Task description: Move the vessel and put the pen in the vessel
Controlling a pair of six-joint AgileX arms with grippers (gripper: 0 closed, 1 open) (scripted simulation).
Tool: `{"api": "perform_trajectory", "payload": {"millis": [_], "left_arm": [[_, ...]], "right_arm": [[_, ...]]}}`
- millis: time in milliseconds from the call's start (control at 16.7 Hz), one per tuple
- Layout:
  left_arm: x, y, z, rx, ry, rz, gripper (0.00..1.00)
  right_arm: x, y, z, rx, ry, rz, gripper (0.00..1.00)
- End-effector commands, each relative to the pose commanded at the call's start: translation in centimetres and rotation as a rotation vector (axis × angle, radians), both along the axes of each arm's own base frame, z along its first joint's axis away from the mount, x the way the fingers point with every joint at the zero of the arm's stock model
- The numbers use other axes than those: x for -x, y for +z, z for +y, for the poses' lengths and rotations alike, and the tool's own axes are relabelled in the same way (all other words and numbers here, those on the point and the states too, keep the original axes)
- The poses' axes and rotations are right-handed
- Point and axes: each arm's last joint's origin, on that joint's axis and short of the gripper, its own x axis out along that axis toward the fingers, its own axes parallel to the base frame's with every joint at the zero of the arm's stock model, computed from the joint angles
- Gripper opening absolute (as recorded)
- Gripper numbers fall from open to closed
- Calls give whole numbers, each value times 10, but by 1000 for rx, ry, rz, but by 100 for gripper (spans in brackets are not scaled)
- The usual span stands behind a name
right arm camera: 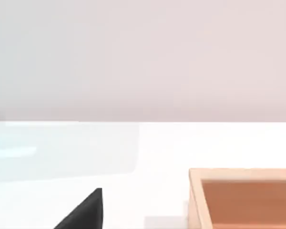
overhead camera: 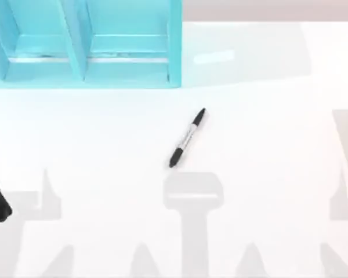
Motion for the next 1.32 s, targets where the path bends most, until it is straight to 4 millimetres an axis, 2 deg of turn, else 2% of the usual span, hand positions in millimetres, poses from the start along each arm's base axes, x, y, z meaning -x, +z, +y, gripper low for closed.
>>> {"api": "perform_trajectory", "payload": {"millis": [180, 300, 480, 660, 840, 1020, 1140, 1320], "left_arm": [[0, 0, 0, 0, 0, 0, 100], [0, 0, 0, 0, 0, 0, 100], [0, 0, 0, 0, 0, 0, 100], [0, 0, 0, 0, 0, 0, 100], [0, 0, 0, 0, 0, 0, 100], [0, 0, 0, 0, 0, 0, 100], [0, 0, 0, 0, 0, 0, 100], [0, 0, 0, 0, 0, 0, 100]], "right_arm": [[0, 2, 0, 3, -4, 9, 100], [0, 11, -2, 19, -21, 54, 100], [-5, 36, -7, 59, -64, 189, 100], [-21, 70, -17, 103, -111, 391, 100], [-52, 101, -33, 133, -144, 638, 100], [-93, 121, -59, 136, -151, 901, 100], [-123, 126, -81, 123, -141, 1067, 100], [-164, 120, -117, 85, -106, 1282, 100]]}}
